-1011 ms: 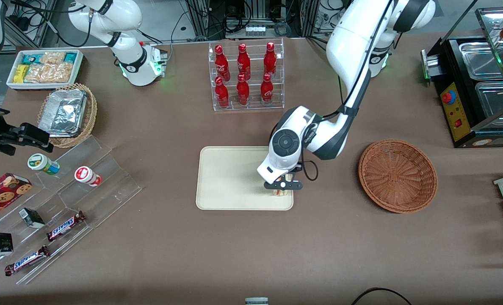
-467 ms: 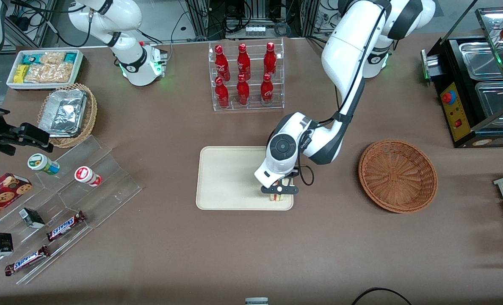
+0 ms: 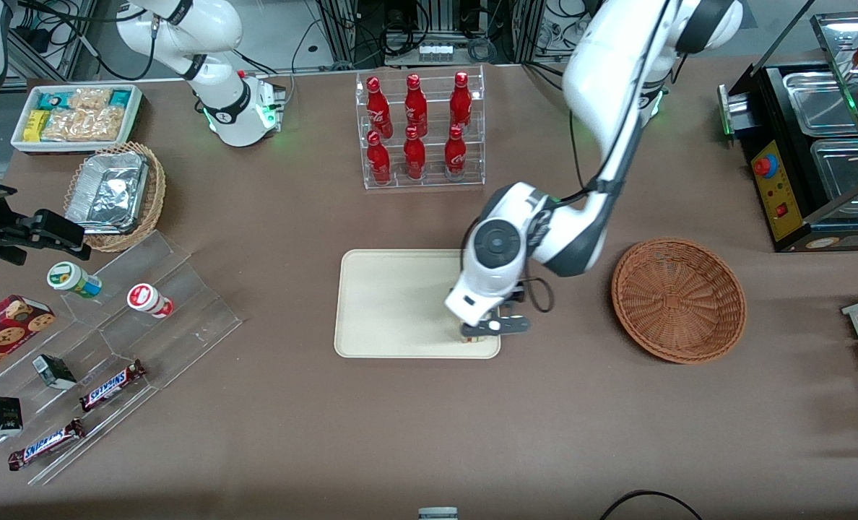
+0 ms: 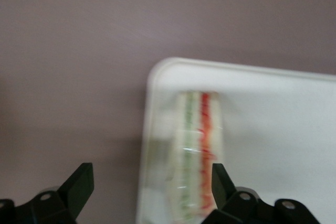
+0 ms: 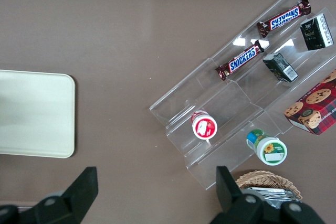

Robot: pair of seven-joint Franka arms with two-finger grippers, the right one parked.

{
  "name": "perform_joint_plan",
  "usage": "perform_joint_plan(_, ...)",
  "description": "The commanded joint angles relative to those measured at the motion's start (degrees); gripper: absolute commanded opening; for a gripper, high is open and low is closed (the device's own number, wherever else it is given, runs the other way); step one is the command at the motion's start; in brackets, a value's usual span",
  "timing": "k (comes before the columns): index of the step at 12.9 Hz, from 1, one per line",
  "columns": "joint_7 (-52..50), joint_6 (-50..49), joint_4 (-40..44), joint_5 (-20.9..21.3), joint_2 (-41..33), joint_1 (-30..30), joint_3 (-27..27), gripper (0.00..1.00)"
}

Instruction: Place sandwich from basket to tray

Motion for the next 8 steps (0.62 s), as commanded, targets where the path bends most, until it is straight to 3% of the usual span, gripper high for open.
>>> perform_joint_plan(1, 5.42, -5.63, -3.04, 0.63, -9.27, 5.61, 1.73, 1.00)
perform_joint_plan(4, 14.83, -7.58, -11.27, 0.63, -20.67, 13.16, 1.82, 1.00)
perform_joint_plan(8, 18.71, -10.30, -18.68, 1.15, -32.47, 20.21, 1.99, 1.00)
